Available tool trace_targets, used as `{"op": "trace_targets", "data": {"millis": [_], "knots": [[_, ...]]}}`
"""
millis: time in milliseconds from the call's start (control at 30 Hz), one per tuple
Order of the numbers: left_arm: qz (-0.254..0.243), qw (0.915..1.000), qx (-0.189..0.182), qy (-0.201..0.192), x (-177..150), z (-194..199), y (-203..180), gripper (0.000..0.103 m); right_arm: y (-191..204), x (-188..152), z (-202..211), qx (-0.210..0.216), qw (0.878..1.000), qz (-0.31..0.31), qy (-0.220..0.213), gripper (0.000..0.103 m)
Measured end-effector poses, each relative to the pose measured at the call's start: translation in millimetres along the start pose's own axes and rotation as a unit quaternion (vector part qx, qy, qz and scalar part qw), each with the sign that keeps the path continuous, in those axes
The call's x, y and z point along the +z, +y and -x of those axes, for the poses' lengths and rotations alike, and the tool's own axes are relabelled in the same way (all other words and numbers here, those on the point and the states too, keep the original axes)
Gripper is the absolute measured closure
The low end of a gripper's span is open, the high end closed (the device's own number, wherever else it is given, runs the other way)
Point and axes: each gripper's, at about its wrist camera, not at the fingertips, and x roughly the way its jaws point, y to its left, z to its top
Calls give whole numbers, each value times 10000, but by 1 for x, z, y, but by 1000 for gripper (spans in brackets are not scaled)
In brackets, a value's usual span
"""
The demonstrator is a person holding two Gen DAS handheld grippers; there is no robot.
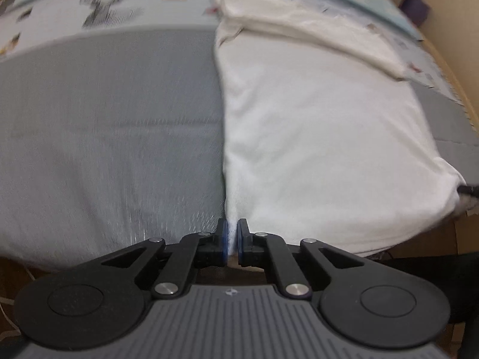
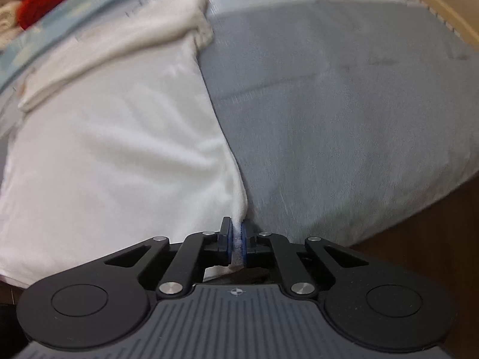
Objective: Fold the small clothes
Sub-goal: 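Lift the hem with both grippers and fold it toward the collar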
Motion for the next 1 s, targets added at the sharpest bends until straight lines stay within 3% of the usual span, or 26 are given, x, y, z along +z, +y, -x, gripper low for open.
{"op": "trace_targets", "data": {"millis": [233, 367, 533, 633, 767, 867, 1000], "knots": [[-254, 9947, -386, -924, 12, 86, 4, 98, -7, 21, 74, 714, 9935, -288, -836, 98], [-257, 9898, -620, -1255, 0, 146, 13, 98, -18, 19, 129, 1026, 9859, -219, -1302, 99], [-551, 9854, -918, -1326, -36, 219, 17, 98, -46, -4, 188, 1582, 9784, -293, -1300, 99], [-594, 9832, -1032, -1382, -42, 238, 19, 98, -57, -21, 221, 1882, 9728, -265, -1328, 99], [-359, 9852, -923, -1399, -10, 212, 25, 98, -61, -22, 220, 1988, 9706, -556, -1236, 99], [-86, 9879, -753, -1351, 35, 166, 34, 98, -53, -1, 187, 1774, 9754, -651, -1135, 99], [140, 9925, -400, -1149, 104, 84, 44, 98, -35, 53, 121, 1421, 9816, -800, -990, 99]]}}
